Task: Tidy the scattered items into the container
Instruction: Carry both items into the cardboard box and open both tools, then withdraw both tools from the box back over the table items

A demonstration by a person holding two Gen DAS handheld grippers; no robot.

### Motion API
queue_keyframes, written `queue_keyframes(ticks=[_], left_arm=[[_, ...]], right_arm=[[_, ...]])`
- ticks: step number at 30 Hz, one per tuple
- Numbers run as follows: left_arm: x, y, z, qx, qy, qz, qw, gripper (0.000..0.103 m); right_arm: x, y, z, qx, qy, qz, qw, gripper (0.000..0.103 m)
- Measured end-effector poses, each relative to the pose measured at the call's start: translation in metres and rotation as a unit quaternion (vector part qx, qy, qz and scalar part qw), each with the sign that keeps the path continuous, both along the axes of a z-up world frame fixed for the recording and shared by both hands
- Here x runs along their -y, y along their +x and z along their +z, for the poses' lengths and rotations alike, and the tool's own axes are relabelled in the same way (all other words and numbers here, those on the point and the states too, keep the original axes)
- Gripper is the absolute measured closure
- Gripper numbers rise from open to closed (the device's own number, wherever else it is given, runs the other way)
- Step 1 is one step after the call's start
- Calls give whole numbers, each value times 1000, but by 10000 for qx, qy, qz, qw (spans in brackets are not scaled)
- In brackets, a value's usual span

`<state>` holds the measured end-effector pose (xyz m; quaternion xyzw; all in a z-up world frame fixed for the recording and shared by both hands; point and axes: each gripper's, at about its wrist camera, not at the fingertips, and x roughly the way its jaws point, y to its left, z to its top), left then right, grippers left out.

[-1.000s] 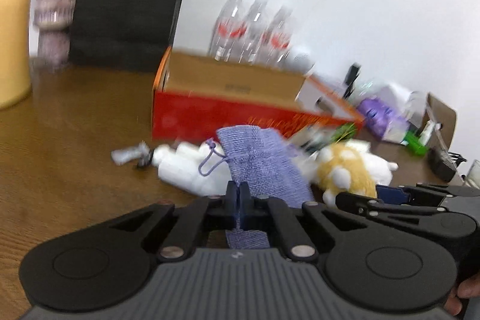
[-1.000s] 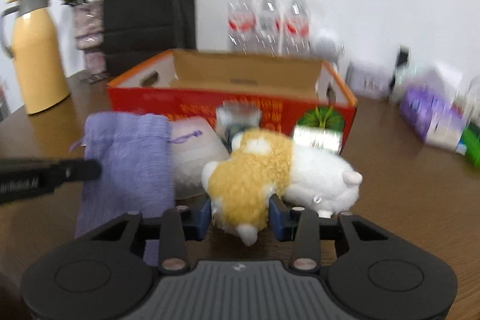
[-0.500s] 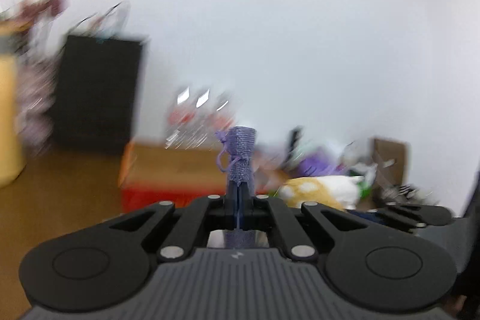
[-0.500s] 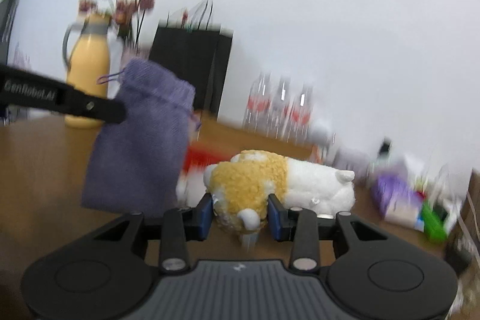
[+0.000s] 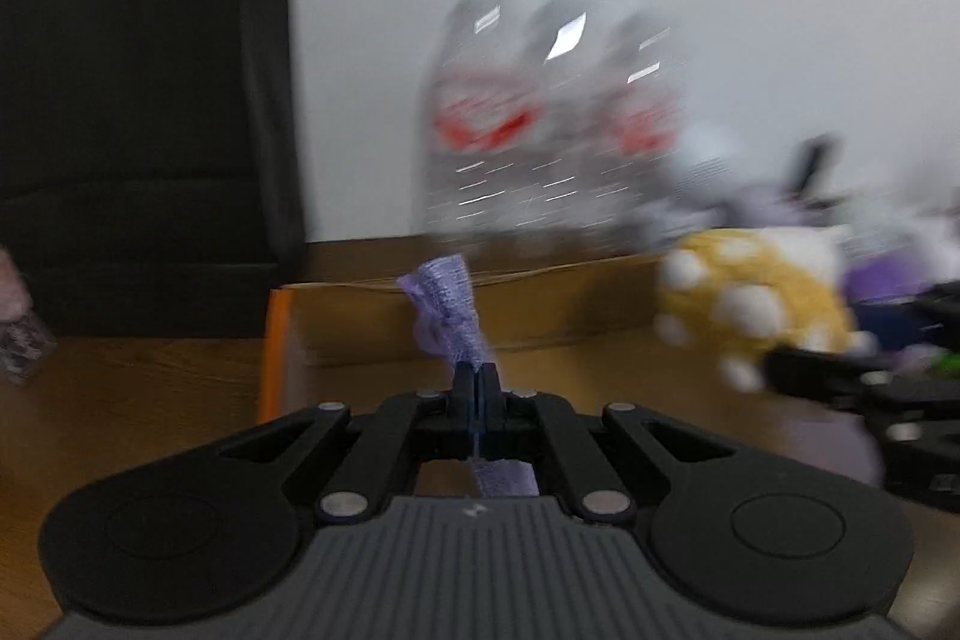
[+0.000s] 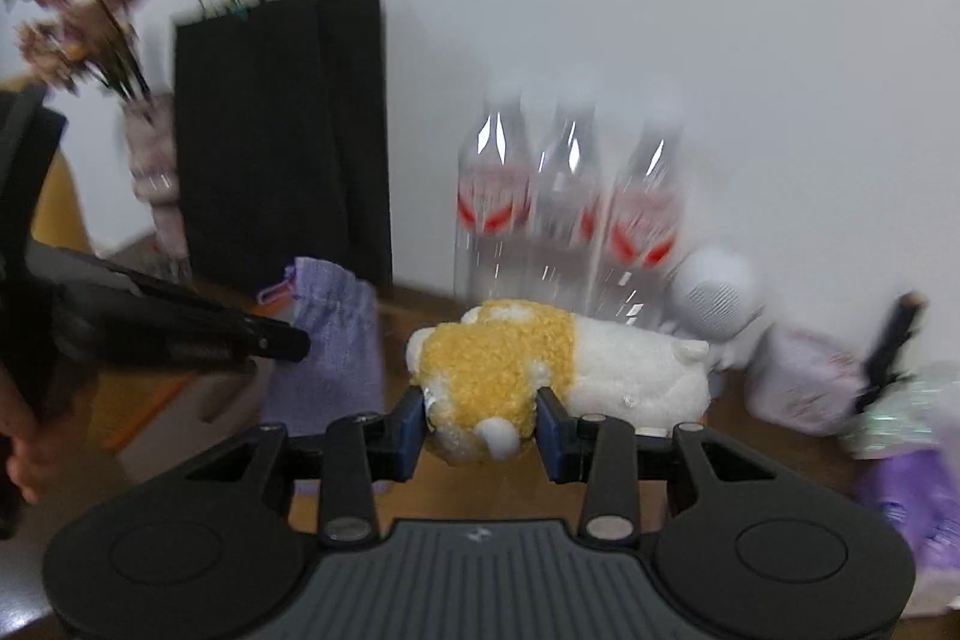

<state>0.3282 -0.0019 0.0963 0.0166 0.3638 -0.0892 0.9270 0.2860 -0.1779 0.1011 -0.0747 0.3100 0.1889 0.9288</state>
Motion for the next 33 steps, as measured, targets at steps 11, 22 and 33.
queue_keyframes(ticks=[11,22,33], left_arm=[[3,19,-18,-668,699,-67,9953,24],[-4,-23,8,-1311,410,197,9903,8],[9,-158,62,168,520,539,9971,0]], right_arm=[[11,64,-54,-1989,24,-606,9781,37],[15,21,-37,-3308,-219,-896,9392,24],[19,-94,35,-1774,215,-762,9809,19]])
